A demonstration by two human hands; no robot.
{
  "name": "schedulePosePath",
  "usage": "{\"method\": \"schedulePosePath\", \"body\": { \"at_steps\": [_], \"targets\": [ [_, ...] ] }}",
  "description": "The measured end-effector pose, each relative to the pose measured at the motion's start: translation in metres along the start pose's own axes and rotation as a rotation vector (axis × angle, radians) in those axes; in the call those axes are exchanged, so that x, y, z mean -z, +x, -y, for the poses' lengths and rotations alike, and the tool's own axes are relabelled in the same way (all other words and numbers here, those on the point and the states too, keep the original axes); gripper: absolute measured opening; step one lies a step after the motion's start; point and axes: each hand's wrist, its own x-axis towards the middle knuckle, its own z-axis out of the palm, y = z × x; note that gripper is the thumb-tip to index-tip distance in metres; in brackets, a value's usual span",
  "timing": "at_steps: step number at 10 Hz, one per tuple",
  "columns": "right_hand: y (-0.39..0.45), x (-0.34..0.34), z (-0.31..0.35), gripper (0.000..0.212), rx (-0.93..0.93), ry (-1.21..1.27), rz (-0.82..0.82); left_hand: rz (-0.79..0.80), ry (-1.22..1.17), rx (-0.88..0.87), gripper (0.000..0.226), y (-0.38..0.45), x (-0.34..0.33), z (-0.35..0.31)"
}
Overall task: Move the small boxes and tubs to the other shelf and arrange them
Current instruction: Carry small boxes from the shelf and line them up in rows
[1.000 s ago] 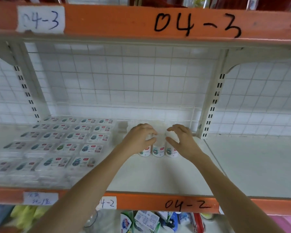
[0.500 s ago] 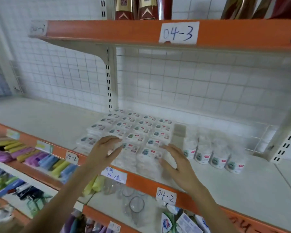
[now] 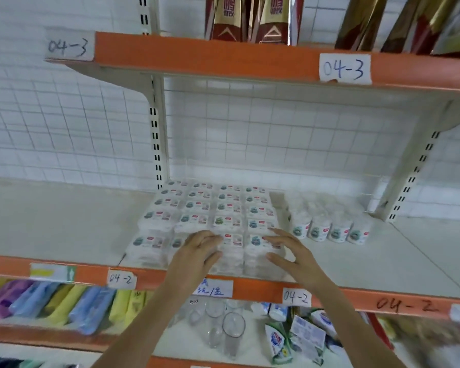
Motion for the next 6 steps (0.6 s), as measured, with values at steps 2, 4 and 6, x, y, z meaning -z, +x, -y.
{"method": "schedulePosePath", "body": {
  "at_steps": [2,4,6],
  "targets": [
    [-0.001,-0.013,0.01,0.029,-0.06,-0.058,-0.056,0.088,0.048,0.035,0.029,0.011,0.005,-0.001],
    [0.003,-0.007,0.022,0.03,-0.029,-0.225,-0.031,0.195,0.117,0.038,0.035,0.016,0.009,-0.002],
    [-0.046,-0.002,0.031,0.038,-0.086,-0.293,-0.173,0.069,0.034,0.032,0.041,-0.009,0.016,-0.004]
  ]
}}
